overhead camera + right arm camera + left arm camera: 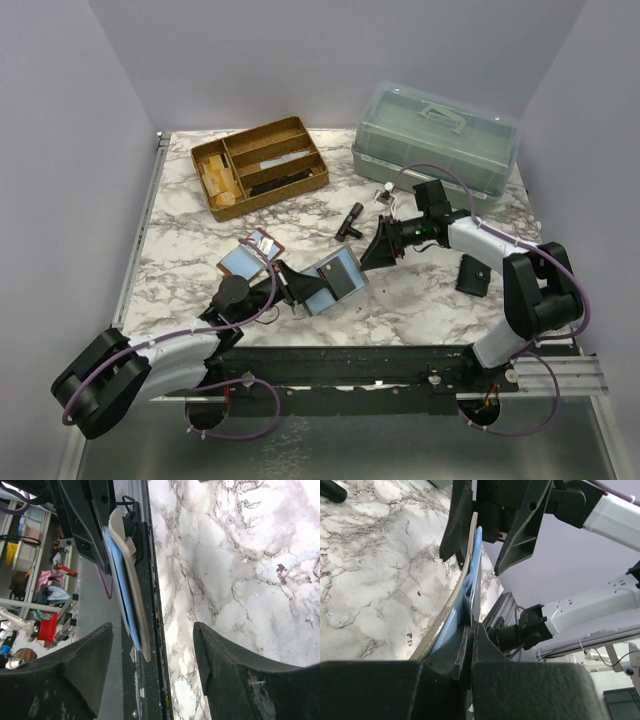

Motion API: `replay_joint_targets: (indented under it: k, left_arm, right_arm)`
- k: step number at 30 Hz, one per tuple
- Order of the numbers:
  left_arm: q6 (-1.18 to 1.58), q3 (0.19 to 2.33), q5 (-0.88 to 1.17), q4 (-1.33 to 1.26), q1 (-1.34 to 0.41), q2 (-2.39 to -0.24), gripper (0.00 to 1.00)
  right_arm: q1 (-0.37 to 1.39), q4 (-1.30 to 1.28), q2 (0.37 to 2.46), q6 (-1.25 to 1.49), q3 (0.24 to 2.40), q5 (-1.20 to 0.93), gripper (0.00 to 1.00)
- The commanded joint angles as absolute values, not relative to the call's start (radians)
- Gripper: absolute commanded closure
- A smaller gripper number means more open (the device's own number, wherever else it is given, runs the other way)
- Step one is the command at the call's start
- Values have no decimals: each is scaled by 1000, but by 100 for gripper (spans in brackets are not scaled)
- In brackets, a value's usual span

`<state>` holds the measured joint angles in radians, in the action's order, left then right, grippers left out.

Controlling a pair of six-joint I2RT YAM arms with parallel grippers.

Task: Take the credit cards out of the card holder
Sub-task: Remove the credit card from the card holder.

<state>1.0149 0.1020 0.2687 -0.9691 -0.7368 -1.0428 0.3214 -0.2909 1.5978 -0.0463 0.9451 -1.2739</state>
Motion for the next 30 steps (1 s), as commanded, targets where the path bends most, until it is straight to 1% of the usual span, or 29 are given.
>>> replay_joint_targets:
  k: [1,4,7,9,11,12,14,16,18,19,20,22,30]
  left_arm:
    - [949,125,336,-887,-734,-980,100]
    - [946,135,345,-878,-734,-974,100]
    - [943,157,364,-877,-735,-995,100]
    - [937,178,381,-877,-735,-1012,100]
    - [933,194,393,-879,-736,-1025,100]
    - [930,199,397,-879,-734,-1029,100]
    - [925,208,401,-880,-735,-1035,100]
    - [922,211,407,-881,-735,-1040,100]
    - [918,209,409,-880,-735,-1041,100]
    - [917,205,409,-880,-733,-1040,100]
    - [916,201,407,-880,-733,-1034,100]
    - [916,185,403,-878,-725,-1017,100]
    - [923,138,407,-847,-696,-939,100]
  right_arm:
    - [325,-252,1637,-15,925,-1358,26]
    - [330,-216,1639,14,912,-1432,26]
    - [353,-184,1630,44,895,-1453,26]
    - [366,-179,1635,52,897,-1464,27]
    - [371,-182,1641,53,901,-1461,33]
    - [372,-183,1641,54,901,-1458,37]
    - [373,-183,1642,55,903,-1465,52]
    - [373,-183,1638,56,909,-1472,72]
    - [373,-179,1634,58,909,-1475,89]
    - [373,-178,1631,57,910,-1479,95]
    - [372,-178,1628,56,911,-1482,98]
    - [370,-177,1621,55,909,-1478,100]
    - [359,-175,1619,54,908,-1482,100]
